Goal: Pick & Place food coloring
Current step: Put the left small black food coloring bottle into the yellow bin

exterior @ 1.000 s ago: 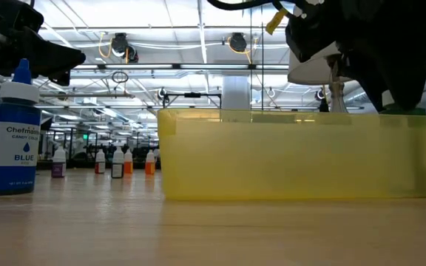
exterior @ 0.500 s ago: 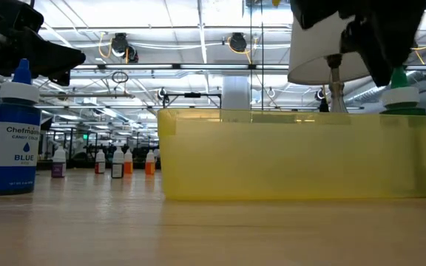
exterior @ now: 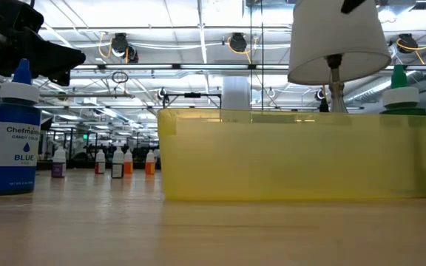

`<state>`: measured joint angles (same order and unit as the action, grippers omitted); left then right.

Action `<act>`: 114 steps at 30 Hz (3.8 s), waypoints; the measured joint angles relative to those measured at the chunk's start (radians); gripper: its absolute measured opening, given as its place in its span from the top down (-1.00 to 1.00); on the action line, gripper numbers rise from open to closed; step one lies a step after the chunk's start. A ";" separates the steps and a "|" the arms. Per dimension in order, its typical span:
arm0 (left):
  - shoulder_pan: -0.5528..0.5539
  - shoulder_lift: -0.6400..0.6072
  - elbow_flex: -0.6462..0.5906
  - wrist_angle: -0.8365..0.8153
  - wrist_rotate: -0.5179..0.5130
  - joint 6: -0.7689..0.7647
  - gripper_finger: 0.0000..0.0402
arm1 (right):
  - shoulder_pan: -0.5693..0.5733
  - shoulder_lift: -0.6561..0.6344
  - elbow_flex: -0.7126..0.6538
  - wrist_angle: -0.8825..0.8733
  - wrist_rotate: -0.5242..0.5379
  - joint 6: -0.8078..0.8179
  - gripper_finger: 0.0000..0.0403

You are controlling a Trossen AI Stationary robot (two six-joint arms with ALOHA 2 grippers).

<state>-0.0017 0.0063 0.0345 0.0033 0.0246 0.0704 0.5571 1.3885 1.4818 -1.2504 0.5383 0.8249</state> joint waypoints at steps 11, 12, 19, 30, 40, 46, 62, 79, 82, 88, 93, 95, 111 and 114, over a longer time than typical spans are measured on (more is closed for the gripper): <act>0.000 0.000 0.000 0.000 0.000 0.000 0.75 | 0.136 -0.302 -0.479 0.152 0.513 -0.021 0.10; 0.000 0.000 0.000 0.000 0.000 0.000 0.75 | 0.130 -0.335 -0.536 0.190 0.513 -0.020 0.10; 0.000 0.000 0.000 0.000 0.000 0.000 0.75 | 0.028 -0.616 -0.918 0.686 0.459 -0.286 0.10; 0.000 0.000 0.000 0.000 0.000 0.000 0.75 | -0.329 -0.927 -1.141 1.193 -0.044 -0.777 0.10; 0.000 0.000 0.000 0.000 0.000 0.000 0.75 | -0.635 -1.079 -1.209 1.201 -0.288 -0.851 0.10; 0.000 0.000 0.000 0.034 0.000 0.010 0.75 | -0.750 -1.167 -1.305 1.288 -0.360 -0.856 0.10; 0.000 0.000 0.001 0.132 0.000 -0.007 0.75 | -0.800 -1.187 -1.462 1.404 -0.362 -0.821 0.10; 0.001 0.000 0.001 0.078 -0.032 -0.013 0.75 | -0.800 -1.186 -1.465 1.381 -0.358 -0.784 0.10; 0.001 0.000 0.001 0.110 -0.159 0.002 0.75 | -0.800 -1.186 -1.465 1.381 -0.358 -0.784 0.10; 0.001 0.000 0.001 0.111 -0.236 -0.048 0.75 | -0.800 -1.186 -1.466 1.381 -0.357 -0.784 0.10; 0.001 0.001 0.022 0.060 -0.294 -0.226 0.75 | -0.800 -1.186 -1.466 1.381 -0.357 -0.784 0.10; 0.001 0.020 0.079 -0.030 -0.359 -0.313 0.74 | -0.800 -1.186 -1.467 1.381 -0.357 -0.784 0.10; 0.001 0.849 0.731 -0.803 -0.277 -0.619 -0.10 | -0.800 -1.186 -1.467 1.381 -0.357 -0.784 0.10; 0.001 0.989 0.777 -0.927 -0.215 -0.659 -0.14 | -0.800 -1.186 -1.467 1.381 -0.357 -0.784 0.10</act>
<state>-0.0002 0.9958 0.8114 -0.9237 -0.1905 -0.5883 -0.2428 0.2028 0.0151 0.1310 0.1812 0.0406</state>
